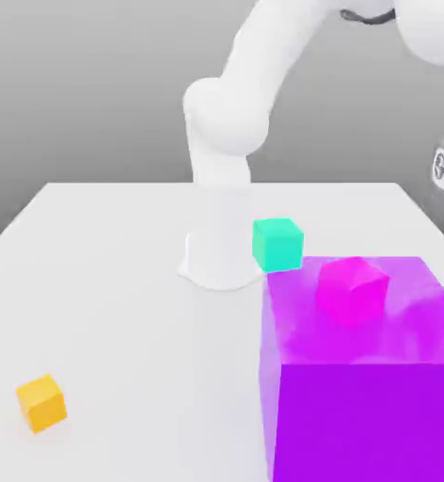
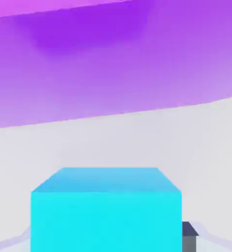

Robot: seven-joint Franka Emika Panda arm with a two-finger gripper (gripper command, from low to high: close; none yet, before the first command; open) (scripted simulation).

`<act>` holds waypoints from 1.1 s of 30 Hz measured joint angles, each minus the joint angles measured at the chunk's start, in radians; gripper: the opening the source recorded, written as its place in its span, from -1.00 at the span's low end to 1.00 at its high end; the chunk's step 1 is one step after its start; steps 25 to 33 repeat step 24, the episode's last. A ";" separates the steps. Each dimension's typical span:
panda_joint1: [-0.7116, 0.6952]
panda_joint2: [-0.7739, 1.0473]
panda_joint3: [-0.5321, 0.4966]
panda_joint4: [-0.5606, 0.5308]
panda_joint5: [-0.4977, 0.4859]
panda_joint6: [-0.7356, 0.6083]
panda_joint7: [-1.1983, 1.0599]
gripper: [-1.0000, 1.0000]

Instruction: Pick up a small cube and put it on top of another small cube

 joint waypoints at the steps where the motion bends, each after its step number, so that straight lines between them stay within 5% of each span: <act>1: 0.046 0.007 -0.065 -0.001 -0.023 -0.027 0.031 -1.00; 6: 0.210 -0.029 -0.360 0.007 -0.078 -0.189 0.129 -1.00; 12: 0.237 -0.079 -0.595 0.025 -0.132 -0.358 0.191 -1.00; 16: 0.181 -0.079 -0.685 0.037 -0.182 -0.436 0.218 -1.00; 20: 0.137 -0.049 -0.614 -0.040 -0.160 -0.330 0.215 -1.00; 21: 0.131 -0.043 -0.595 -0.058 -0.152 -0.303 0.213 1.00; 33: 0.131 -0.043 -0.595 -0.058 -0.152 -0.303 0.213 1.00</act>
